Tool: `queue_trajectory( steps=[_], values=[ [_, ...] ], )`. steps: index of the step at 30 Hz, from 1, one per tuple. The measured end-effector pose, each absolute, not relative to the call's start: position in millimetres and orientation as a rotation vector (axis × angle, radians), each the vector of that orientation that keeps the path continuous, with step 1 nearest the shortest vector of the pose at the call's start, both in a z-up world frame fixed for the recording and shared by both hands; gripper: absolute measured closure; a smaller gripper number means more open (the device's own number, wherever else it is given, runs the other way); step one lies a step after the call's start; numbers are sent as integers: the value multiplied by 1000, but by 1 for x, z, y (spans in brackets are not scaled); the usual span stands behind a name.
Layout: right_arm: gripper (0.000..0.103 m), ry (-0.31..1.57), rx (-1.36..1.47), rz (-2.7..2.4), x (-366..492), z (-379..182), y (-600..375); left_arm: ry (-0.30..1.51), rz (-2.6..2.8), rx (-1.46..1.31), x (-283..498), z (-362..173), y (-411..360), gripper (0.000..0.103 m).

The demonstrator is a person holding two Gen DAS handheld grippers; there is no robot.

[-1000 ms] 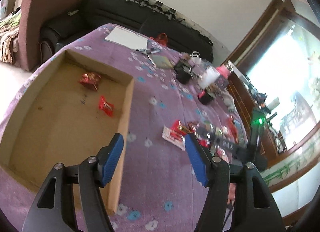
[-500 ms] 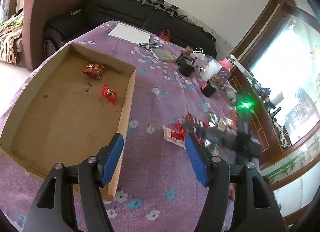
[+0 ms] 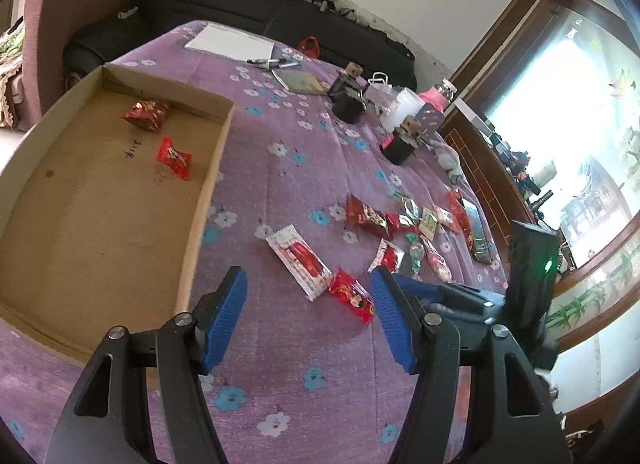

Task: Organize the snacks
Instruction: 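Grasp the red rectangular candy bar with the right tool, then grasp the white packet with red print with the left tool while the right holds its candy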

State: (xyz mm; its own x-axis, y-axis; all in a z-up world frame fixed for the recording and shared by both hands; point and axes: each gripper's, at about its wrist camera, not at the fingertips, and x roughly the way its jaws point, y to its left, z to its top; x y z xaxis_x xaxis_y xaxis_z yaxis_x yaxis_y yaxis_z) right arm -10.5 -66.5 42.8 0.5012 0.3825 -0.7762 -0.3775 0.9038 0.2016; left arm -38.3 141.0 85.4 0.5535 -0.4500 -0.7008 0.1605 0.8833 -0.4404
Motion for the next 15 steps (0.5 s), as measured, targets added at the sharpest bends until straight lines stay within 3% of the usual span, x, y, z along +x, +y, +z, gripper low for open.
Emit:
queue_trajectory(
  steps=[1,8,9,12,15],
  values=[
    [63,935,-25,451,-10,38,-59,925,-368,-346,-38,85,140,40],
    [63,887,-88,411,-12,12,-41,950,-341,-313,-35,80,131,40],
    [64,873,-91,404,-13,11,-42,958,-338,-305,-33,78,128,40],
    [82,871,-78,366,-14,10,-48,982,-332,-306,-24,72,121,40],
    [82,864,-2,358,-15,9,-66,1006,-322,-303,-14,65,113,40]
  ],
)
